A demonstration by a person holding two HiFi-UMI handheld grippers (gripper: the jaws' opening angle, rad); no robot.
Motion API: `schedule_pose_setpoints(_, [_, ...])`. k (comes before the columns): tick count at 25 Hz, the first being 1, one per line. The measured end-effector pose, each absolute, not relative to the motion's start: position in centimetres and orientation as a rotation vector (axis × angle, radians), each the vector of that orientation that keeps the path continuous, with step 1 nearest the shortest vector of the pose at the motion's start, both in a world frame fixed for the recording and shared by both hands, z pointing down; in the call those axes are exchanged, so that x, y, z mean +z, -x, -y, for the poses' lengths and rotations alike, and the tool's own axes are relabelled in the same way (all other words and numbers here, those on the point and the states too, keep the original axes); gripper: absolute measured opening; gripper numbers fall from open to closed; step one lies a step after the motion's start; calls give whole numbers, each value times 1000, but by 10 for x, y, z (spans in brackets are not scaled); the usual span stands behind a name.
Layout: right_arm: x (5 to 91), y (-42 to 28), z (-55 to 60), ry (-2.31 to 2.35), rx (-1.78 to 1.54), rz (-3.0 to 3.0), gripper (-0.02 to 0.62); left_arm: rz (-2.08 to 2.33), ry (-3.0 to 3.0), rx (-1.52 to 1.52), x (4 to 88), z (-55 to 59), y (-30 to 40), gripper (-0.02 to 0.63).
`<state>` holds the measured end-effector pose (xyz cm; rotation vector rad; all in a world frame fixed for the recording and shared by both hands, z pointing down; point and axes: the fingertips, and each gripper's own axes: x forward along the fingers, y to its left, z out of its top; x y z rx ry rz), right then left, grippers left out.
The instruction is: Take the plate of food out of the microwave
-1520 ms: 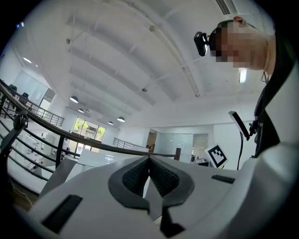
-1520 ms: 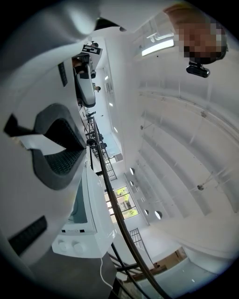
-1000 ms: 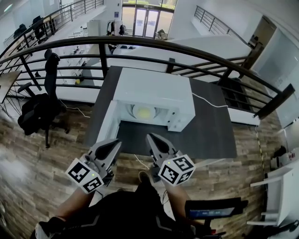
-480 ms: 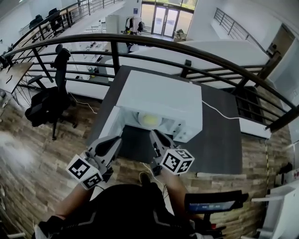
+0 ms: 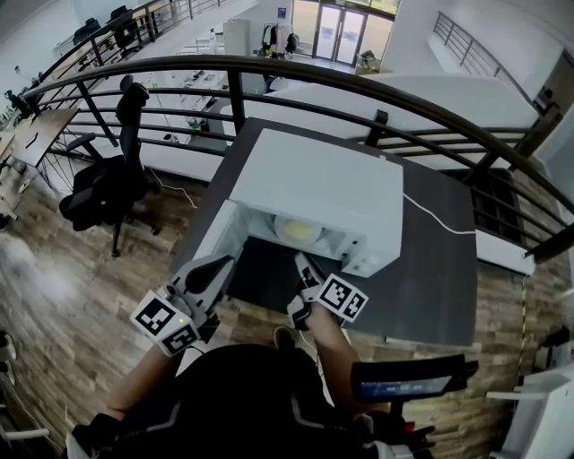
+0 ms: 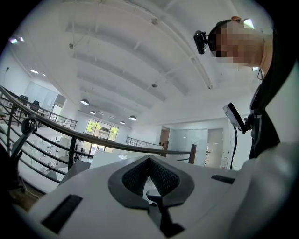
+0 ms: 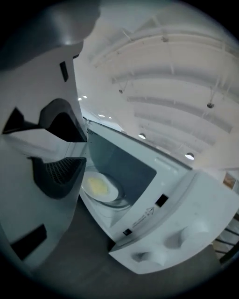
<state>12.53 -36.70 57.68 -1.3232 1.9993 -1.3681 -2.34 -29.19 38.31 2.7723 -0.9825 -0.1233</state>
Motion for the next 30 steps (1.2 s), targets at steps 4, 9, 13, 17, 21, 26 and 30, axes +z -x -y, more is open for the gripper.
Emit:
schedule_pose_setpoints(4, [610,-127,384,1320,-1457,-1912,109,1003,-2765,-104,387,304,24,5])
schedule_pose_setpoints(9, [642,-128,397,1296,-1558,-1775,141,1061,-2755,-93,386,310,29,5])
schedule_pose_setpoints(13, [663,-129,402,1276,-1622,-1683,158,1097,-2731,-56,392,308,32,5])
schedule_pose_setpoints(17, [675,-124,396,1261,-1665,-1626,158,1139,-2726,-67,386,297,38,5])
schedule_pose_setpoints(21, [692,-125,412,1249,-1717,-1555,158,1172,-2696,-56,389,310,38,5])
schedule_pose_setpoints(26, [701,-130,423,1208,-1743,-1474,200,1219,-2666,-70,387,317,35,5])
schedule_pose_setpoints(30, [705,-131,432,1184,-1757,-1433,202,1247,-2660,-45,391,319,35,5])
